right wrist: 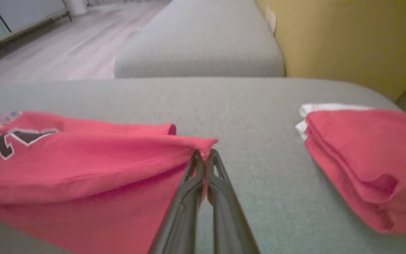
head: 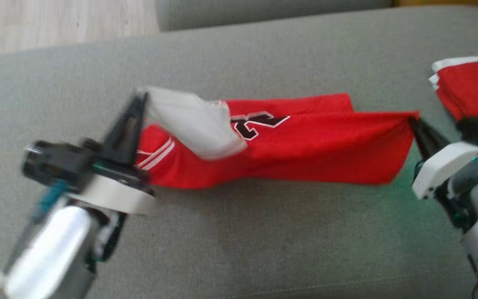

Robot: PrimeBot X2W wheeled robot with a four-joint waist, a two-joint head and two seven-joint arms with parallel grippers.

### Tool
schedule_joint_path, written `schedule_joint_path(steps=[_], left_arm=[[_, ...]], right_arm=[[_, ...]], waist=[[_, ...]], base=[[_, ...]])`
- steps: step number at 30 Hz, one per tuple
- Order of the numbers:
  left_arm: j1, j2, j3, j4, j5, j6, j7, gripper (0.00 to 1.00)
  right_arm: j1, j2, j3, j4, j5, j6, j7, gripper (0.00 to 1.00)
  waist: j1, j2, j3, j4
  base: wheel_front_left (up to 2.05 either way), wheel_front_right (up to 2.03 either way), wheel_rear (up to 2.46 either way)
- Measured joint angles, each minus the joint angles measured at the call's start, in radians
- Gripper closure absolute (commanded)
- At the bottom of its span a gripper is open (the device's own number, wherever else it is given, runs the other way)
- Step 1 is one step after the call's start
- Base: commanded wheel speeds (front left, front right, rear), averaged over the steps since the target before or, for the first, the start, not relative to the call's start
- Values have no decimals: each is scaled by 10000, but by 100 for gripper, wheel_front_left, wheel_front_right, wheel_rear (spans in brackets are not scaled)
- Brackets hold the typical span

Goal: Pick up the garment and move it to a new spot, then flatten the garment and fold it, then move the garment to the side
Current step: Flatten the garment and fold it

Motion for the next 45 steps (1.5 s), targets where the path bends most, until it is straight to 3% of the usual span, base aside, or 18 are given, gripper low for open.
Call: schedule_joint_path(steps=[10,14,20,27,36,40,45], left_arm=[[-267,1039,1689,-1294,-1603,-654,493,100],[-1614,1250,1985,-1781,-2010,-899,1174,100],[-3661,1175,1914,-1325,-2504,-1371,2132,100],[-7181,403,1001,1655,-1662,-2098,2309,100],[-11679,-552,681,5772,278,-2182,217,100],[-12671,-892,752,6218,876,-1994,-2,100],[-12787,-1074,1526,4640,1434,-1870,-8,100]], right_arm=[[10,-924,-963,-3356,955,0,587,100],[-157,-1177,-1618,-4600,1164,0,1206,100],[-1219,-1162,-1787,-4959,1208,0,2082,100],[-4255,-1051,-1277,-3273,980,0,2052,100],[-8349,-410,-525,-132,-81,0,-23,100],[-9371,-359,-477,813,-512,0,-1127,100],[-9909,-522,-146,1463,-853,0,-2019,100]], waist=[[0,0,-1270,-248],[0,0,-1325,-302],[0,0,-874,-270],[0,0,540,-132],[2,-1,2775,12],[2,-1,3423,-4],[2,-1,4018,125]], base=[[0,0,0],[0,0,0],[0,0,0],[0,0,0],[0,0,0],[0,0,0],[0,0,0]])
